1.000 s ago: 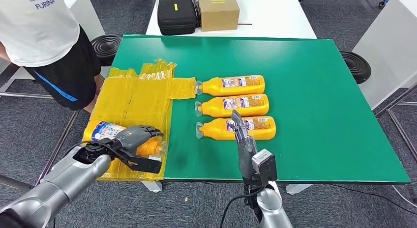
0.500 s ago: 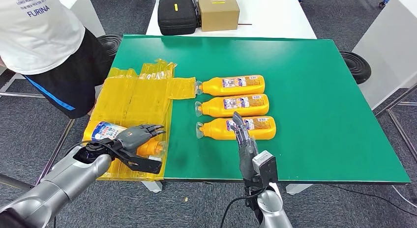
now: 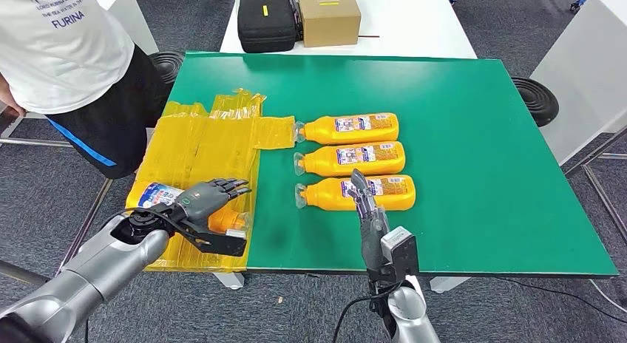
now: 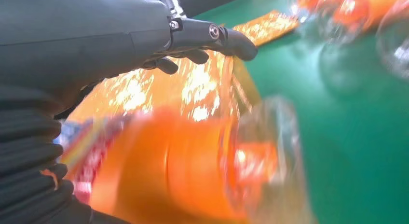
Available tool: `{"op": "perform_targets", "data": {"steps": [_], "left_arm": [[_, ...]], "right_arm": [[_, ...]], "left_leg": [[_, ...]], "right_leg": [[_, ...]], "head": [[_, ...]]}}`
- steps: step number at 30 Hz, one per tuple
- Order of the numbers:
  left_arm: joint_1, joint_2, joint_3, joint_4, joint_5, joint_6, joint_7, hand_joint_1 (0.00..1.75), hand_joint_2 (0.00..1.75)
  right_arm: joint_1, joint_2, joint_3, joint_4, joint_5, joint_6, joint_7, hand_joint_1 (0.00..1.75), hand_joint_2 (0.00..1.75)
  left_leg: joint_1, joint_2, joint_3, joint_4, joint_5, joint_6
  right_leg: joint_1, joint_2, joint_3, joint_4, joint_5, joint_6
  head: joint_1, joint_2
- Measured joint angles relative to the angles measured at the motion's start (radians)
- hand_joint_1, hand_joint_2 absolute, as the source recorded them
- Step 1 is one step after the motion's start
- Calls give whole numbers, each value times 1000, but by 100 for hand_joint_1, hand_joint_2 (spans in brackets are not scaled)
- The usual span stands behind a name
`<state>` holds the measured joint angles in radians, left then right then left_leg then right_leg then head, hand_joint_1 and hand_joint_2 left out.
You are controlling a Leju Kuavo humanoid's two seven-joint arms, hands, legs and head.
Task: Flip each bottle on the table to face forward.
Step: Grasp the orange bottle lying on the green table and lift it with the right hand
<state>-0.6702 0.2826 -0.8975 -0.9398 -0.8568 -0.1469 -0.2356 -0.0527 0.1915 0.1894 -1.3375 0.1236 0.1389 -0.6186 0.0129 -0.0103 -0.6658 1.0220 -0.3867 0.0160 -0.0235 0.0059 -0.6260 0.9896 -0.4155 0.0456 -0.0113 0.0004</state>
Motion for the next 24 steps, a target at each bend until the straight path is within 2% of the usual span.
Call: {"op": "perform_targets", "data": {"steps": [7,15,21,24], "left_arm": [[-26,21,7,-68,14,-36,5,0,0],[-60,72,-1,-130,61,-113,-5,0,0],[-110,82,-29,-140,91,-159,-19,0,0],[-130,86,-37,-146,129,-145,-14,0,0]], "right_arm": [[3,2,-10,0,0,0,8,0,0],[7,2,-19,0,-6,-1,11,0,0],[8,2,-32,-1,-11,-9,19,0,0],[15,2,-34,-11,1,-20,30,0,131]], "left_leg": [[0,1,0,0,0,0],[0,1,0,0,0,0],[0,0,-1,0,0,0],[0,0,-1,0,0,0]], "right_leg": [[0,0,0,0,0,0],[0,0,-1,0,0,0],[0,0,-1,0,0,0],[0,0,-1,0,0,0]], "head": [[0,0],[0,0],[0,0],[0,0]]}}
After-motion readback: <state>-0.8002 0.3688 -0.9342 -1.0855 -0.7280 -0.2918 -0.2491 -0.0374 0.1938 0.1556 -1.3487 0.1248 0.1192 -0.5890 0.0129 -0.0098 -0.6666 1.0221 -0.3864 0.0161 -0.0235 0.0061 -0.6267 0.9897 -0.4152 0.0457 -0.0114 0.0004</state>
